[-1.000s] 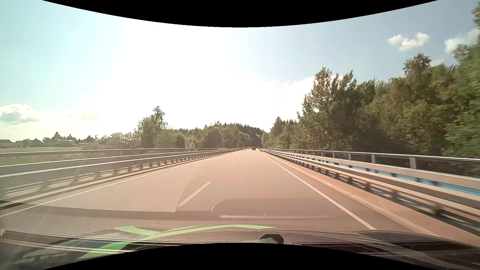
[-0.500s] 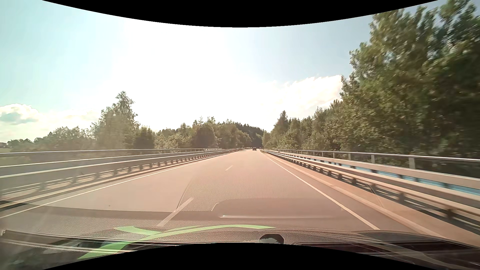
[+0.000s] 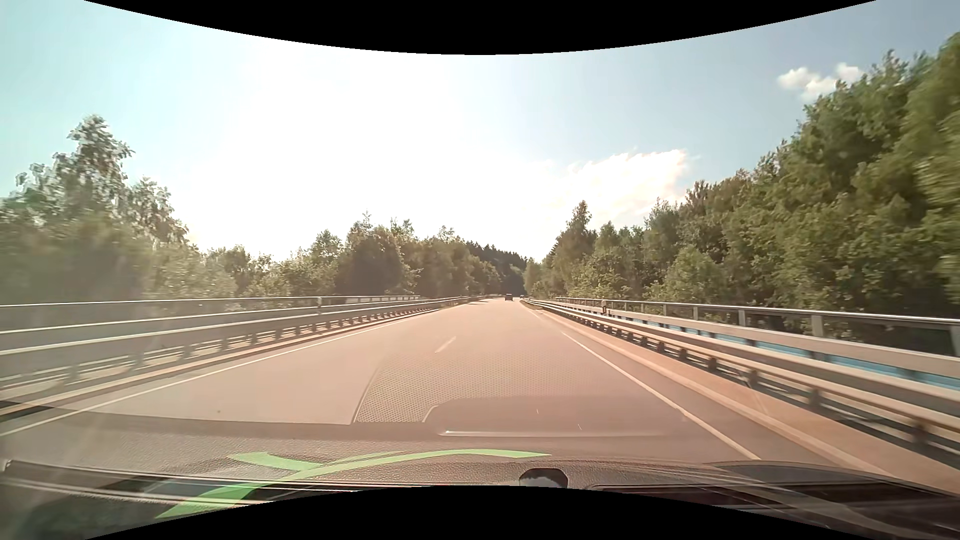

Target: Follow the waypoints while adhering to traffic rules and regulations

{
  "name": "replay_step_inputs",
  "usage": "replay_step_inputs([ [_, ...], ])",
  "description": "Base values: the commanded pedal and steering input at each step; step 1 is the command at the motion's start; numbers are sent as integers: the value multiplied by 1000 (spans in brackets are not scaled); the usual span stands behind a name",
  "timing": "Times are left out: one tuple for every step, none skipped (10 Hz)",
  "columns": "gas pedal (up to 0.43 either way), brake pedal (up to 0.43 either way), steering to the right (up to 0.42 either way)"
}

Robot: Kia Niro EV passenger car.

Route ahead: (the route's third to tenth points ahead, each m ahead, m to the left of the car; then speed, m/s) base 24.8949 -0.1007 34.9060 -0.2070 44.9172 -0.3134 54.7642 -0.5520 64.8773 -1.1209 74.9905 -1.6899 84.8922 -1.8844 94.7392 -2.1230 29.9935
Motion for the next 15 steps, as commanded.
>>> replay_step_inputs([
  [331,0,0],
  [331,0,0],
  [331,0,0],
  [350,0,0],
  [378,0,0],
  [398,0,0],
  [421,0,0],
  [421,0,0],
  [421,0,0],
  [409,0,0],
  [358,0,0],
  [311,0,0],
  [311,0,1],
  [311,0,1],
  [311,0,1],
])
